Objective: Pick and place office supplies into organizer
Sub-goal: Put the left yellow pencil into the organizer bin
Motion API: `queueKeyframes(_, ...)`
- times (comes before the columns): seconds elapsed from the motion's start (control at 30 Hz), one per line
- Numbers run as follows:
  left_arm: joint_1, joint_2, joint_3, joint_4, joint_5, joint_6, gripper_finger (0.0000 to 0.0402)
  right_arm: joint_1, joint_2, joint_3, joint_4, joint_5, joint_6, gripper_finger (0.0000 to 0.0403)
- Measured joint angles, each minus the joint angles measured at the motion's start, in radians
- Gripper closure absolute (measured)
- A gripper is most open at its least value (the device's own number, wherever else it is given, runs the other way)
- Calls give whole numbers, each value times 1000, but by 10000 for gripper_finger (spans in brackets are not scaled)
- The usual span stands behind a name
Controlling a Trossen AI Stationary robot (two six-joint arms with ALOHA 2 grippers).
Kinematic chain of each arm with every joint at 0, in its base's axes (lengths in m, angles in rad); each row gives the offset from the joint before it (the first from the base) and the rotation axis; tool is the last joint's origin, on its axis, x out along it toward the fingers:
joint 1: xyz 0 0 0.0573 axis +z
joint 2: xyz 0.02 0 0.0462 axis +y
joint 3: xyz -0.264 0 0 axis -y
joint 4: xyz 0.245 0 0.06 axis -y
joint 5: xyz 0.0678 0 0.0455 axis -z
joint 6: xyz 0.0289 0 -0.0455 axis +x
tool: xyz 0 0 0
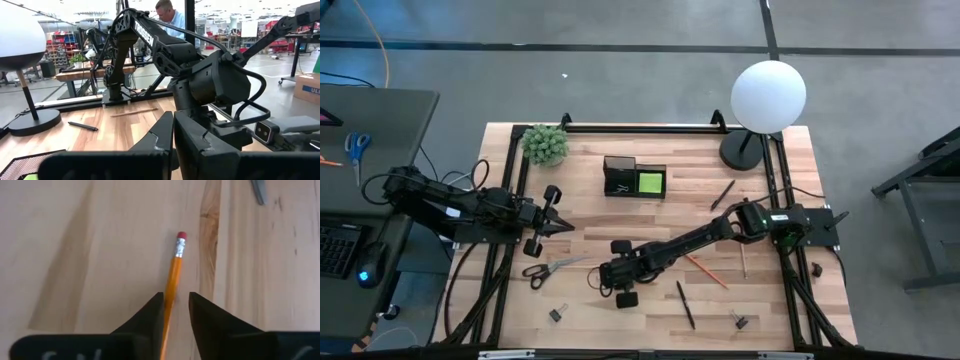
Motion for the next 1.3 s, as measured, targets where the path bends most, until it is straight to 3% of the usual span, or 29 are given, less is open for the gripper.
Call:
queueKeyframes(0.53, 0, 0, 0, 0, 0, 0, 396, -1, 24, 4, -1, 8, 8, 360)
queueKeyframes(0.9, 0, 0, 0, 0, 0, -1, 396, -16, 27, 3, 0, -43, 33, 398)
queueKeyframes(1.03, 0, 0, 0, 0, 0, -1, 396, -14, 6, -2, 2, 6, 33, 400)
queueKeyframes(1.3, 0, 0, 0, 0, 2, -1, 396, -21, -144, -2, -24, 223, 6, 400)
